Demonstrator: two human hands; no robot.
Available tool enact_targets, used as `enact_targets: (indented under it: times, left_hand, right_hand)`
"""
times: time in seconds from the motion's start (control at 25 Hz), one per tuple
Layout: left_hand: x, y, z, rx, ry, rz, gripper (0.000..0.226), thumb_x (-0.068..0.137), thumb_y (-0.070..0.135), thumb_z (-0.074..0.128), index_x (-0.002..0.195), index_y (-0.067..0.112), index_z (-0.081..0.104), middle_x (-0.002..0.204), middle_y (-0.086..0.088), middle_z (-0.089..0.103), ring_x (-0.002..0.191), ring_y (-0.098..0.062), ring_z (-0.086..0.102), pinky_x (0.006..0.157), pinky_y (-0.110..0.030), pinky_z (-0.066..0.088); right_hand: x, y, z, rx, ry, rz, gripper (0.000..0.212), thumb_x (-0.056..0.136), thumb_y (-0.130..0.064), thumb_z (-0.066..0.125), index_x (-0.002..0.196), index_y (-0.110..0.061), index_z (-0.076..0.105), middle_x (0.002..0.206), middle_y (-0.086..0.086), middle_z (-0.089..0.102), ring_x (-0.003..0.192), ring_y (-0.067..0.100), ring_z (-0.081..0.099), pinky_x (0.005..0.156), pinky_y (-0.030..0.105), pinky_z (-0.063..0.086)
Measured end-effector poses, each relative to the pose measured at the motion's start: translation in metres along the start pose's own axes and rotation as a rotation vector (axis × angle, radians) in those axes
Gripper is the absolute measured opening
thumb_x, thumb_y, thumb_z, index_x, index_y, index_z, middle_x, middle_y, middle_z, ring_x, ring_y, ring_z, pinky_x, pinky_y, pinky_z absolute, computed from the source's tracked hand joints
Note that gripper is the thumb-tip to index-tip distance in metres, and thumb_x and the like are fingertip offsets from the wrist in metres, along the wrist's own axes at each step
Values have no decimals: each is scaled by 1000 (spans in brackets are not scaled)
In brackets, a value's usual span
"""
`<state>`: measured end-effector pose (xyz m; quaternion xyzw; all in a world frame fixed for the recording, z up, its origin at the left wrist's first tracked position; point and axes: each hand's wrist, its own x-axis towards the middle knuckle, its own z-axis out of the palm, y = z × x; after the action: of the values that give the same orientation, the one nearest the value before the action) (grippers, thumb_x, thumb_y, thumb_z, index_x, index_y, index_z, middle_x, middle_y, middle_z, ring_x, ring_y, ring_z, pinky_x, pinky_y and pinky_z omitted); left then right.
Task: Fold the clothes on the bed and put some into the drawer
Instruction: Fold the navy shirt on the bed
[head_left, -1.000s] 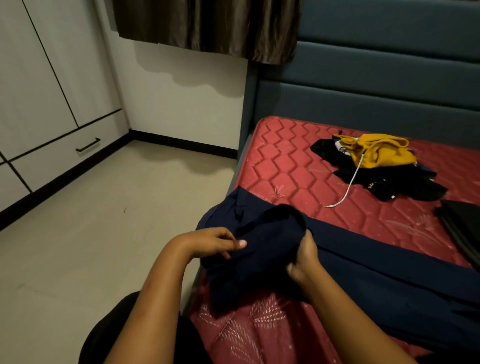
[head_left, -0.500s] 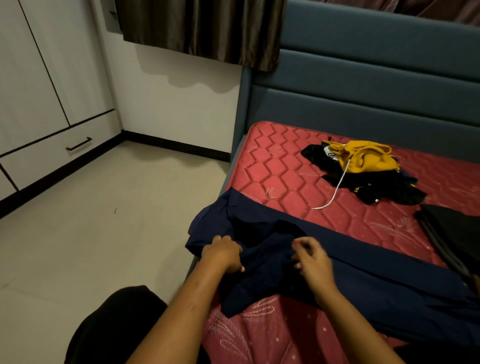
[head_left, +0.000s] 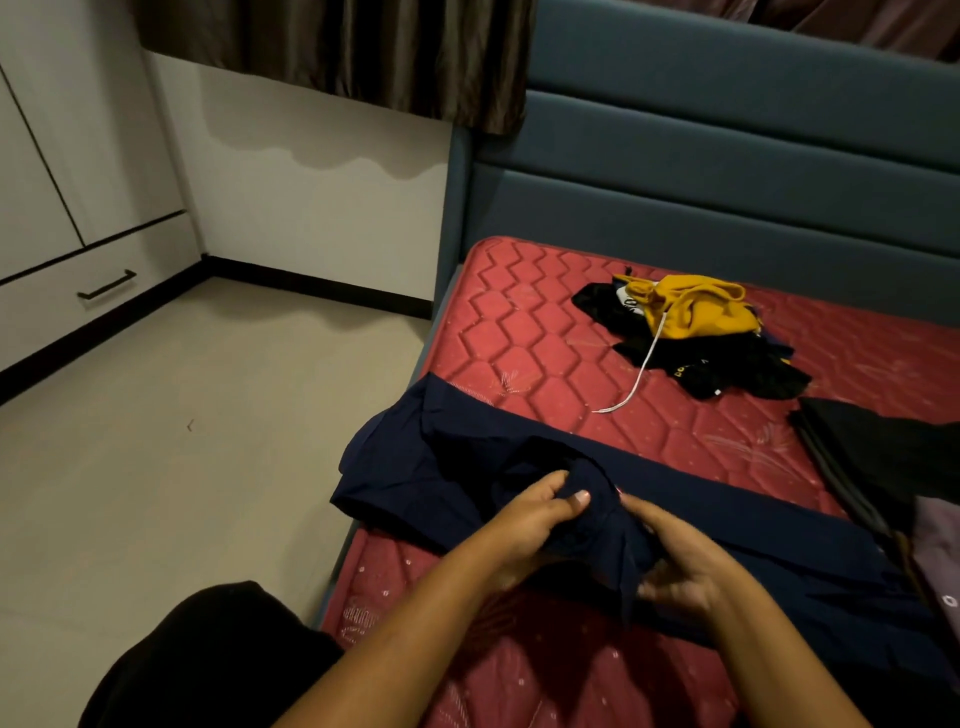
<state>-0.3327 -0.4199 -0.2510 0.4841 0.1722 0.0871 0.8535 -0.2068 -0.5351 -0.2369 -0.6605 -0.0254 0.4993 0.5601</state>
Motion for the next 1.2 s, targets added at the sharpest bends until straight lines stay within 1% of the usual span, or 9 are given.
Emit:
enact_targets:
  times: [0.08,0.24,0.36,0.52,0.68,0.8,0.88,1.04,1.2]
  left_hand:
    - [12,-16,6,138,-16,28,18,93,34,58,106,23,57,100,9,63,94,-8,59,82,-27,48]
    - [24,-29,-17,645,376,317,22,94,14,58,112,26,54,115,9,58,91,2,55,82,-21,44]
    - [29,-39,-37,1284,471,410,51,88,24,65,135,26,45,137,16,43,121,-7,40,99,-26,32]
    - [42,-62,-19,1770,456,364,72,70,50,75,134,31,48,142,8,46,124,-16,39,92,-44,38]
    - [65,-71,-14,1814,505,487,71,62,18,83,127,26,56,117,10,64,105,-17,60,88,-44,40]
    - [77,-63,-8,1918,518,450,88,55,1,75,136,24,49,124,4,62,107,-22,61,87,-48,47]
    - [85,-62,3,2005,519,405,98,56,-1,73,144,27,40,134,-1,56,115,-28,58,91,-52,46]
    - [93,-81,34,2091,400,405,102,60,1,75,147,31,31,136,-6,56,115,-32,58,90,-54,46]
    - [102,-91,55,2143,403,272,112,53,2,83,146,33,27,137,-8,55,115,-33,59,87,-59,47]
  right_hand:
    - [-4,-24,-37,-109,-21,-128,38,75,-3,66,112,-10,65,93,14,74,76,26,72,63,35,60]
    - [25,-60,-132,-588,262,-211,63,76,14,68,128,-18,55,109,19,67,86,33,67,71,38,58]
    - [58,-52,-173,-825,419,-181,62,72,-1,79,129,-10,57,115,17,63,91,29,63,83,39,53]
    - [68,-54,-183,-827,236,-2,57,70,-13,85,120,-10,59,116,7,61,101,25,61,84,34,48]
    - [43,-80,-208,-591,19,-175,60,60,-15,87,115,-19,64,104,6,70,97,23,66,84,32,54]
    - [41,-77,-247,-281,442,-419,60,80,7,68,130,-23,51,96,12,65,86,25,62,76,28,56]
    - [57,-67,-271,-484,810,-300,66,80,-11,69,140,-23,42,118,18,62,103,34,60,93,41,51]
    - [60,-56,-255,-735,710,10,88,78,-29,75,150,-25,24,150,17,32,132,38,40,107,44,38]
    - [54,-53,-244,-656,732,74,93,74,-31,79,148,-19,23,144,18,40,128,37,45,104,48,40]
